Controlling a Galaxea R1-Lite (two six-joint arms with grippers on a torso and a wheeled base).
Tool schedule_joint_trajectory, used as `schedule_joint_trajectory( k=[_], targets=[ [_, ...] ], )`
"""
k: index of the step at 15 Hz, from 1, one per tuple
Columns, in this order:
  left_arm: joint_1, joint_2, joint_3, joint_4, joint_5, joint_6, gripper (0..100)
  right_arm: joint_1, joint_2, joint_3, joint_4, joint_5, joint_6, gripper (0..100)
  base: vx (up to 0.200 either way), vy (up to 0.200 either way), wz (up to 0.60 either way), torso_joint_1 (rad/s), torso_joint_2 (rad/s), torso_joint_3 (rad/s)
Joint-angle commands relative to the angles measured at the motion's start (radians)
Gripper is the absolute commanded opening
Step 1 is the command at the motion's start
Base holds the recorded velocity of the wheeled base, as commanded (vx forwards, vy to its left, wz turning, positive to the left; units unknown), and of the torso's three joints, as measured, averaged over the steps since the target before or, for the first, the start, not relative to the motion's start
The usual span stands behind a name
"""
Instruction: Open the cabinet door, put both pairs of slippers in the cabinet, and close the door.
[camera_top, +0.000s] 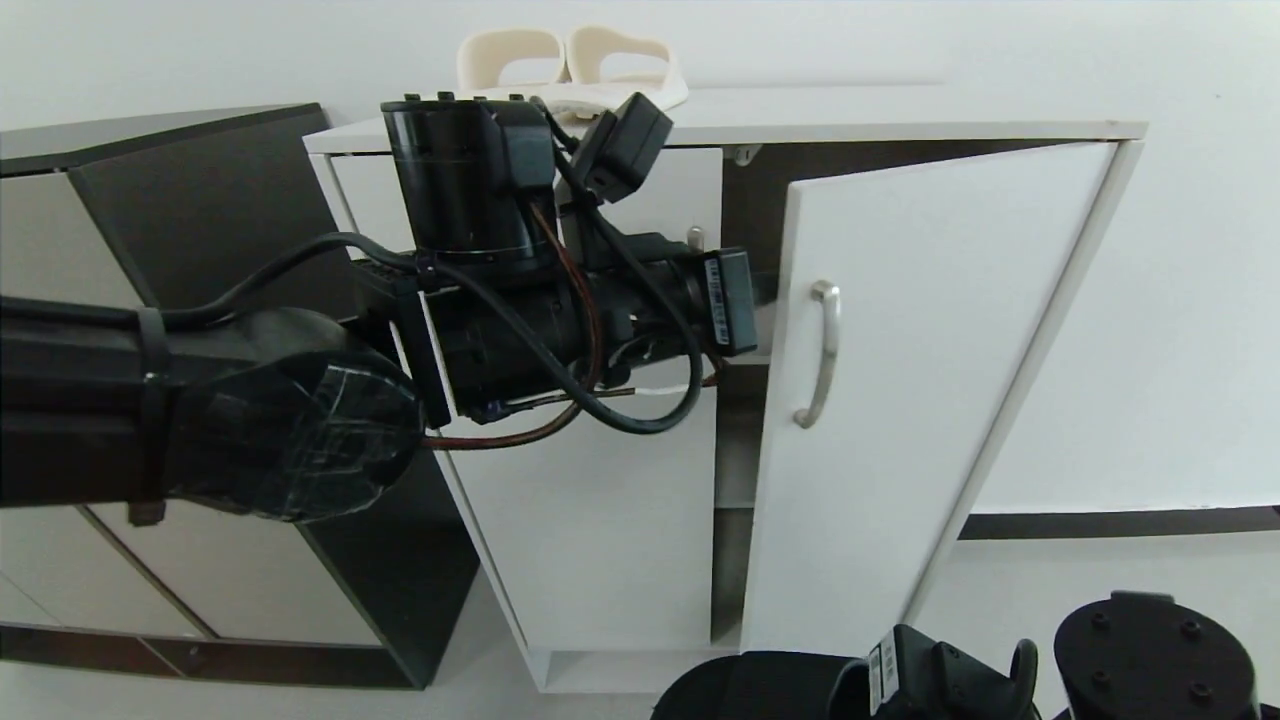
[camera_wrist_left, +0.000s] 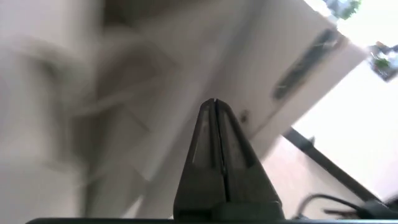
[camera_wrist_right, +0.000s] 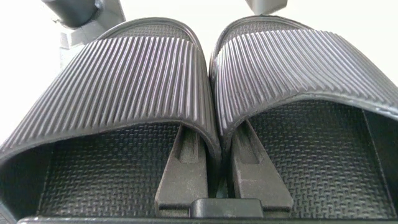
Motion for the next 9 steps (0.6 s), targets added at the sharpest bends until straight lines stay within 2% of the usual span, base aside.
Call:
schedule_joint_trajectory(
  k=[1, 3, 5, 7, 8, 9],
  targets=[
    [-0.068, -0.024, 0.022, -0.003, 0.000, 0.014, 0, 0.008, -0.005, 0.000, 0.000, -0.001, 0.000, 0, -0.200, 0.000, 0.00, 0.002, 0.00, 0.002],
    [-0.115, -0.024, 0.022, -0.002, 0.000, 0.017, 0, 0.031, -0.016, 0.000, 0.001, -0.008, 0.000, 0, -0.200, 0.000, 0.00, 0.000, 0.00, 0.002],
    [-0.172, 0.031, -0.001, -0.005, -0.003, 0.034, 0, 0.082, -0.021, -0.012, 0.006, -0.084, 0.010, 0, -0.200, 0.000, 0.00, 0.005, 0.00, 0.005],
    [-0.172, 0.085, -0.052, -0.031, 0.003, 0.037, 0, 0.089, -0.007, -0.047, 0.006, -0.146, 0.057, 0, -0.200, 0.000, 0.00, -0.005, 0.00, 0.007],
    [-0.158, 0.072, -0.049, -0.049, 0.026, 0.037, 0, 0.073, 0.009, -0.072, 0.006, -0.184, 0.075, 0, 0.000, 0.000, 0.00, 0.000, 0.00, 0.000],
    [-0.123, 0.031, -0.043, -0.059, 0.090, 0.037, 0, 0.048, 0.036, -0.113, 0.006, -0.256, 0.103, 0, 0.000, 0.000, 0.00, 0.000, 0.00, 0.000]
  ],
)
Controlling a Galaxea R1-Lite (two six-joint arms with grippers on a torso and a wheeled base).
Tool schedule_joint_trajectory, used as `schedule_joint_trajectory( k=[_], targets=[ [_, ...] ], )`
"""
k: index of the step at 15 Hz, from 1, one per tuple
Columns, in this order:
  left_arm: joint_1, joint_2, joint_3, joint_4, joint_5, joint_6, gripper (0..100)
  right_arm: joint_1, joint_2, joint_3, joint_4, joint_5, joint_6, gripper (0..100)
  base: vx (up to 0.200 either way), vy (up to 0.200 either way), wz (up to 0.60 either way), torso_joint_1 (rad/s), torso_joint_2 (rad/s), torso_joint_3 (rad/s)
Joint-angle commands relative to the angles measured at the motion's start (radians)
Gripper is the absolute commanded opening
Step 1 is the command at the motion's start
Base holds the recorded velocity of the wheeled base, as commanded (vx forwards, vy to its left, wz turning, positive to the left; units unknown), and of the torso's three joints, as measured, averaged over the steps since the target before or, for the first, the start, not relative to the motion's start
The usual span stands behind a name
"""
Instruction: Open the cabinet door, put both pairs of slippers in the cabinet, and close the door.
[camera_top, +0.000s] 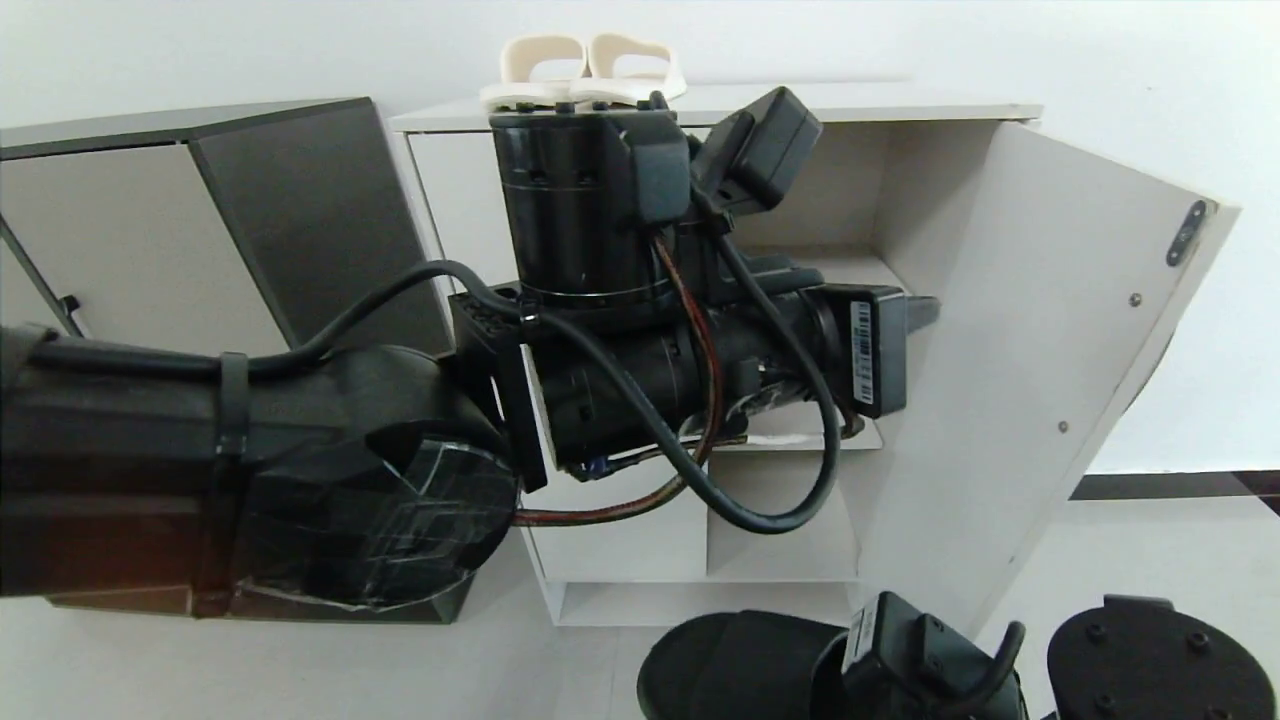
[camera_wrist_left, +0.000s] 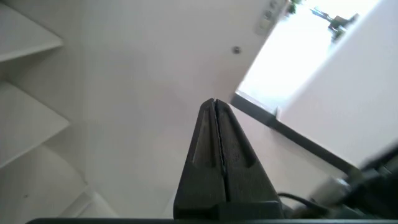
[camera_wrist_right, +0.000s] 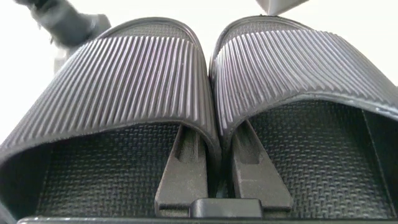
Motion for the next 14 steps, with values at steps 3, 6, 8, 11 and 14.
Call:
schedule_joint_trajectory(
  k=[3, 6, 8, 11, 14],
  targets=[
    [0.160, -0.237, 0.116, 0.006, 0.103, 0.007, 0, -0.100, 0.164, -0.146, -0.007, -0.276, 0.060, 0, 0.000, 0.000, 0.00, 0.000, 0.00, 0.000],
    [0.302, -0.524, 0.329, 0.189, 0.282, 0.154, 0, -0.192, 0.233, -0.243, -0.009, -0.462, 0.063, 0, 0.000, 0.000, 0.00, 0.000, 0.00, 0.000],
    [0.322, -0.700, 0.421, 0.405, 0.630, 0.196, 0, -0.223, 0.271, -0.305, -0.009, -0.569, 0.063, 0, 0.000, 0.000, 0.00, 0.000, 0.00, 0.000],
    [0.513, -0.972, 0.657, 0.473, 0.735, 0.209, 0, -0.238, 0.300, -0.338, -0.009, -0.658, 0.065, 0, 0.000, 0.000, 0.00, 0.000, 0.00, 0.000],
    [0.753, -1.250, 0.890, 0.473, 0.785, 0.209, 0, -0.252, 0.316, -0.358, -0.009, -0.699, 0.063, 0, 0.000, 0.000, 0.00, 0.000, 0.00, 0.000]
  ],
)
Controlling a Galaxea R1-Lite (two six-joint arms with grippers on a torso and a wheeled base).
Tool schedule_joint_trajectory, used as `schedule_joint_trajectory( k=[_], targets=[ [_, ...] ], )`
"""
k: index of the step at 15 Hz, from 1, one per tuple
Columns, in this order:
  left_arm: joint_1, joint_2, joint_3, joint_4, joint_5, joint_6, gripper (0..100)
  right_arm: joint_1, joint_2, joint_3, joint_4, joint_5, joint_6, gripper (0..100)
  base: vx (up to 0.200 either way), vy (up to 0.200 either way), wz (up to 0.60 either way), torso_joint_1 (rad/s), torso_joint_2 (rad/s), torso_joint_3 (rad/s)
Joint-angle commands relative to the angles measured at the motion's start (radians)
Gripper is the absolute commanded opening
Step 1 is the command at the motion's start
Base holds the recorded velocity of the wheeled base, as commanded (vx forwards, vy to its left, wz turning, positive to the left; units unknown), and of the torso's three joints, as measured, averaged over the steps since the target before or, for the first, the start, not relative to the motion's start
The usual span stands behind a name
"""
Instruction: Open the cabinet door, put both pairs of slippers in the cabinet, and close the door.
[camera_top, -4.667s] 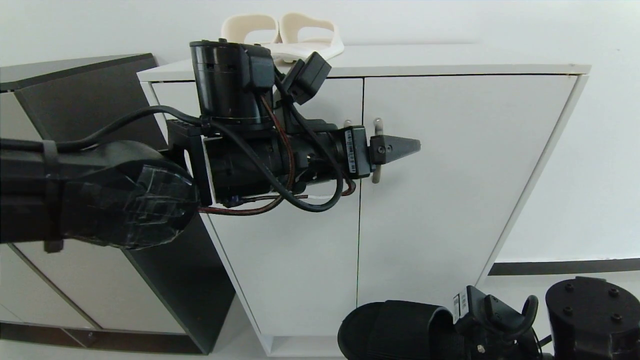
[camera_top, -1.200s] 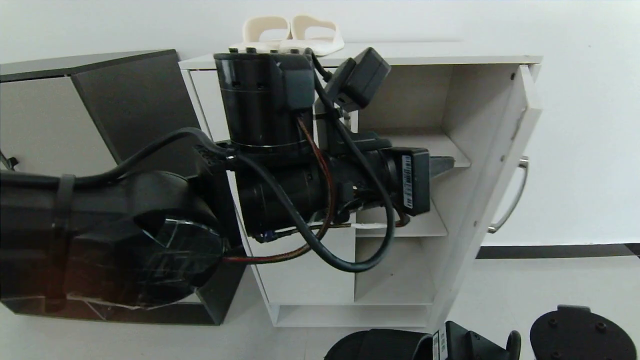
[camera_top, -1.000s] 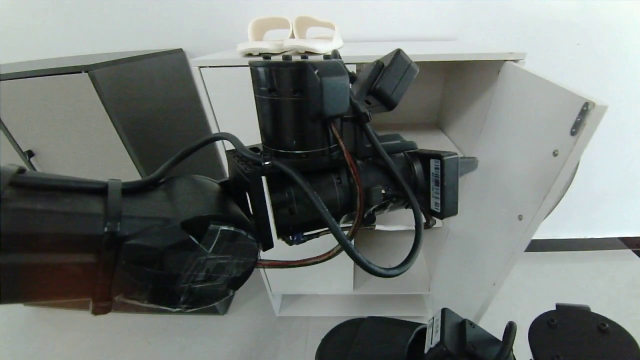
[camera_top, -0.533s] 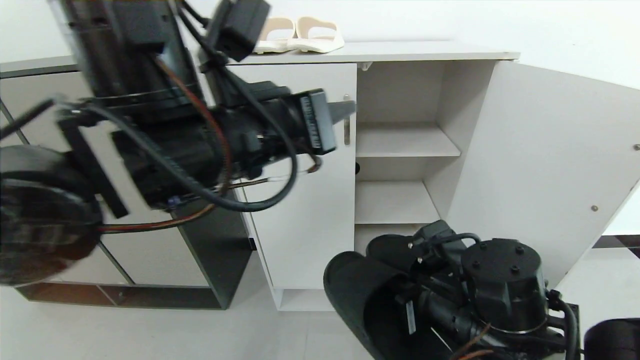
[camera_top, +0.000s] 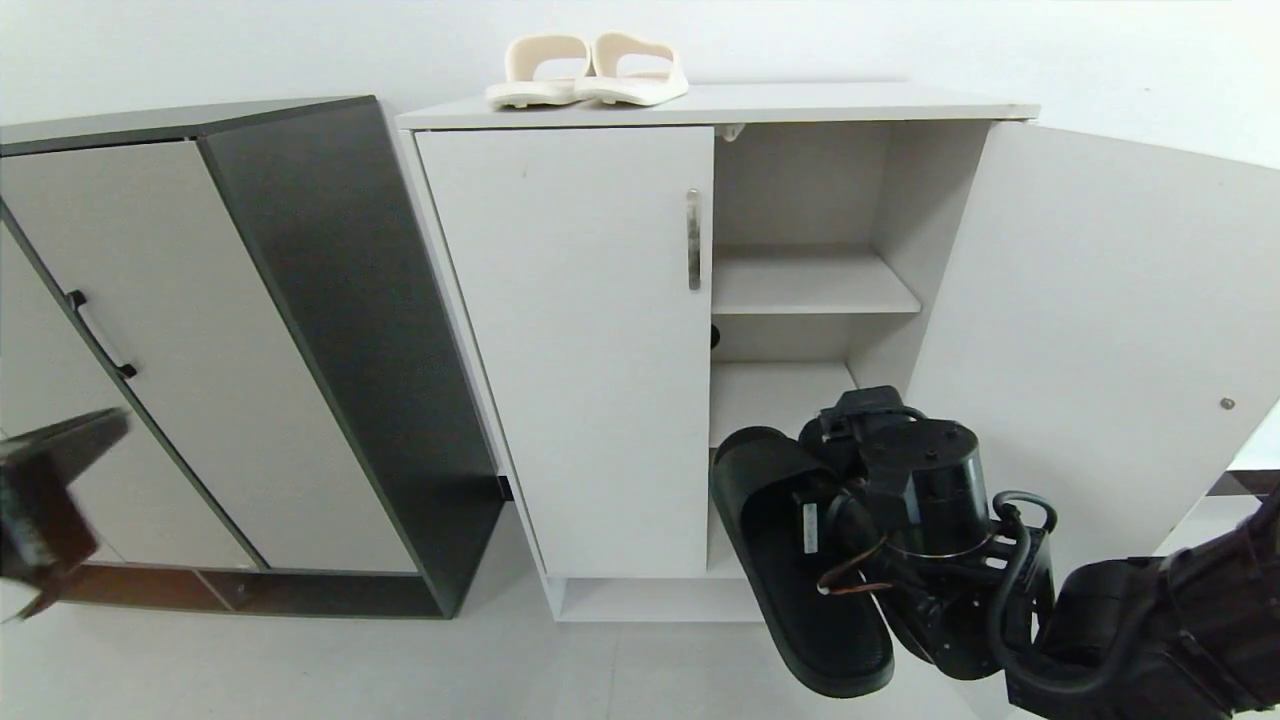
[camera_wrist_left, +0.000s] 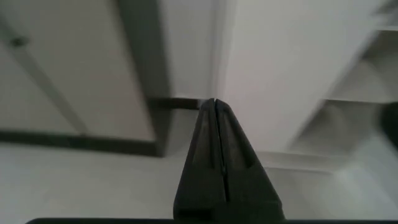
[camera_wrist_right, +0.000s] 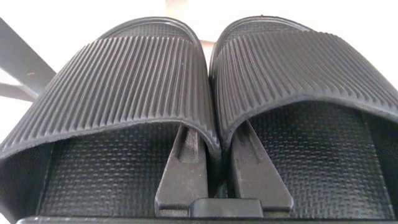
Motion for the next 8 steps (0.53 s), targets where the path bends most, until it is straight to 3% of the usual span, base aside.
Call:
schedule_joint_trajectory(
  k=[1, 3, 6, 7, 8],
  targets=[
    [0.277, -0.362, 0.260, 0.022, 0.049, 0.010, 0, -0.005, 0.022, -0.009, 0.000, 0.000, 0.000, 0, 0.000, 0.000, 0.00, 0.000, 0.00, 0.000],
    [0.349, -0.468, 0.354, 0.022, -0.002, 0.013, 0, -0.003, 0.034, -0.011, -0.002, -0.003, 0.000, 0, 0.000, 0.000, 0.00, 0.000, 0.00, 0.000],
    [0.353, -0.661, 0.546, 0.025, -0.039, 0.033, 0, -0.003, 0.034, -0.006, -0.003, 0.000, 0.001, 0, 0.000, 0.000, 0.00, 0.000, 0.00, 0.000],
    [0.347, -0.738, 0.590, 0.028, -0.115, 0.050, 0, -0.003, 0.037, -0.006, -0.003, 0.006, 0.003, 0, 0.000, 0.000, 0.00, 0.000, 0.00, 0.000],
    [0.347, -0.811, 0.628, 0.030, -0.210, 0.087, 0, -0.003, 0.040, -0.006, -0.003, 0.008, 0.003, 0, 0.000, 0.000, 0.00, 0.000, 0.00, 0.000]
  ],
)
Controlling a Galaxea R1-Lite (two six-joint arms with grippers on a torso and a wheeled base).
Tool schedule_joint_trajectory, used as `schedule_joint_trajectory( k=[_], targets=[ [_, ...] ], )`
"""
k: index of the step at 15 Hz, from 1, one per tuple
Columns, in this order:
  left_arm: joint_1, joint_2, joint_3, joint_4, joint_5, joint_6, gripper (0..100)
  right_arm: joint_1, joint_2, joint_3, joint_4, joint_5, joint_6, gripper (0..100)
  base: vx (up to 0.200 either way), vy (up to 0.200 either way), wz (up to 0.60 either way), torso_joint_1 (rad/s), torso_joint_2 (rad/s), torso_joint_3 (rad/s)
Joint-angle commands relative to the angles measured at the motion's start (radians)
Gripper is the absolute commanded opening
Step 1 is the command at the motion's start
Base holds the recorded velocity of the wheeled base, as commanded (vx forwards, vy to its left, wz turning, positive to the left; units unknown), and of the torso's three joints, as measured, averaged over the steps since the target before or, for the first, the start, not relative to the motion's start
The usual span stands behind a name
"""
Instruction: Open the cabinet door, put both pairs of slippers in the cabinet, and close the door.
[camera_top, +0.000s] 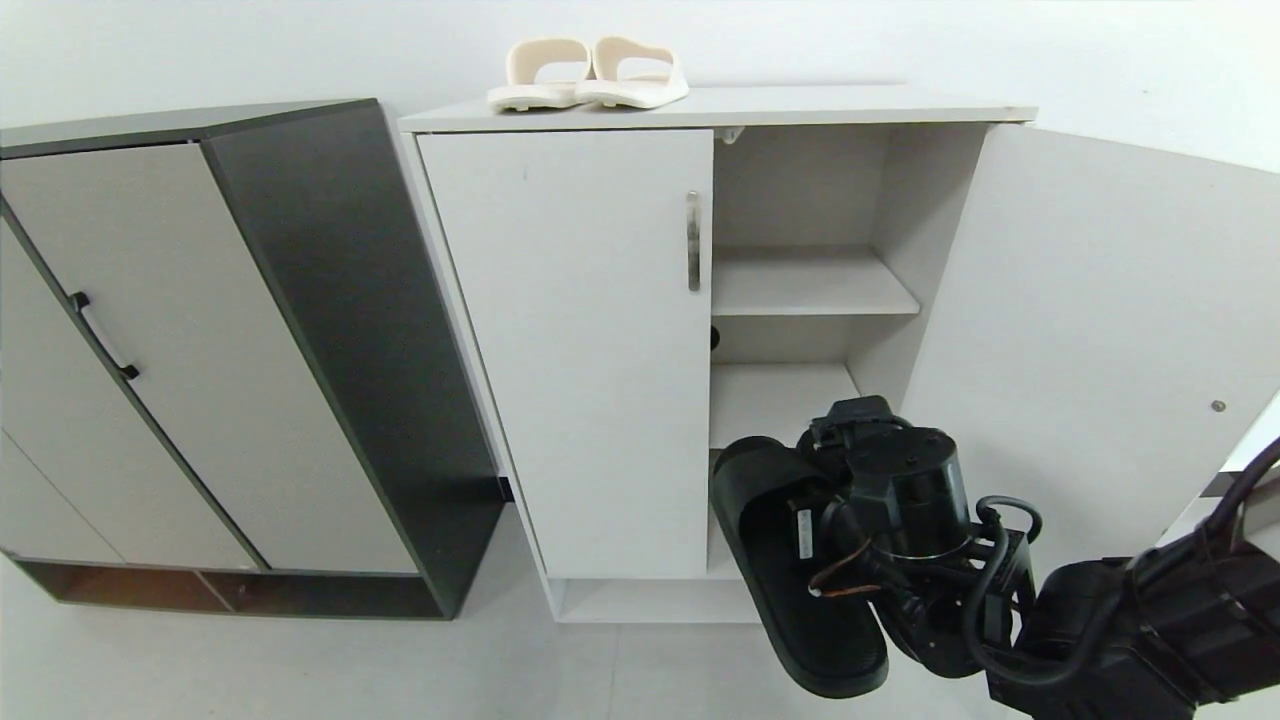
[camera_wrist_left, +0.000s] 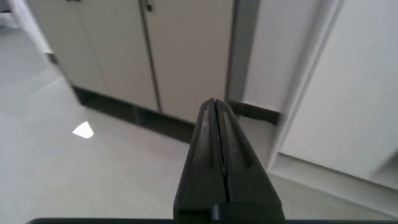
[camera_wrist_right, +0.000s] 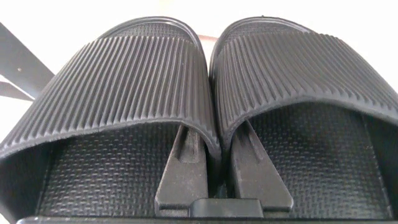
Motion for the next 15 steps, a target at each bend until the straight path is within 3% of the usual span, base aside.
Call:
schedule_joint_trajectory(
  k=[1, 3, 5, 7, 8, 11, 15],
  targets=[
    [0.005, -0.255, 0.107, 0.028, -0.218, 0.070, 0, 0.000, 0.009, -0.001, 0.000, 0.004, 0.001, 0, 0.000, 0.000, 0.00, 0.000, 0.00, 0.000],
    [0.005, -0.254, 0.107, 0.057, -0.356, 0.046, 0, 0.000, 0.014, -0.001, 0.000, 0.004, 0.001, 0, 0.000, 0.000, 0.00, 0.000, 0.00, 0.000],
    [0.004, -0.254, 0.107, 0.072, -0.452, 0.055, 0, 0.000, 0.020, -0.003, -0.020, 0.005, 0.001, 0, 0.000, 0.000, 0.00, 0.000, 0.00, 0.000],
    [0.004, -0.254, 0.107, 0.078, -0.451, 0.043, 0, 0.000, 0.040, -0.012, -0.069, 0.005, -0.002, 0, 0.000, 0.000, 0.00, 0.000, 0.00, 0.000],
    [0.004, -0.252, 0.107, 0.077, -0.448, 0.015, 0, -0.001, 0.049, -0.021, -0.080, 0.004, 0.000, 0, 0.000, 0.000, 0.00, 0.000, 0.00, 0.000],
    [0.004, -0.254, 0.107, 0.077, -0.437, 0.013, 0, -0.017, 0.063, -0.044, -0.081, -0.004, 0.003, 0, 0.000, 0.000, 0.00, 0.000, 0.00, 0.000],
    [0.004, -0.254, 0.107, 0.077, -0.435, 0.013, 0, -0.017, 0.066, -0.051, -0.080, -0.005, 0.012, 0, 0.000, -0.200, 0.00, 0.001, 0.01, 0.005]
  ],
)
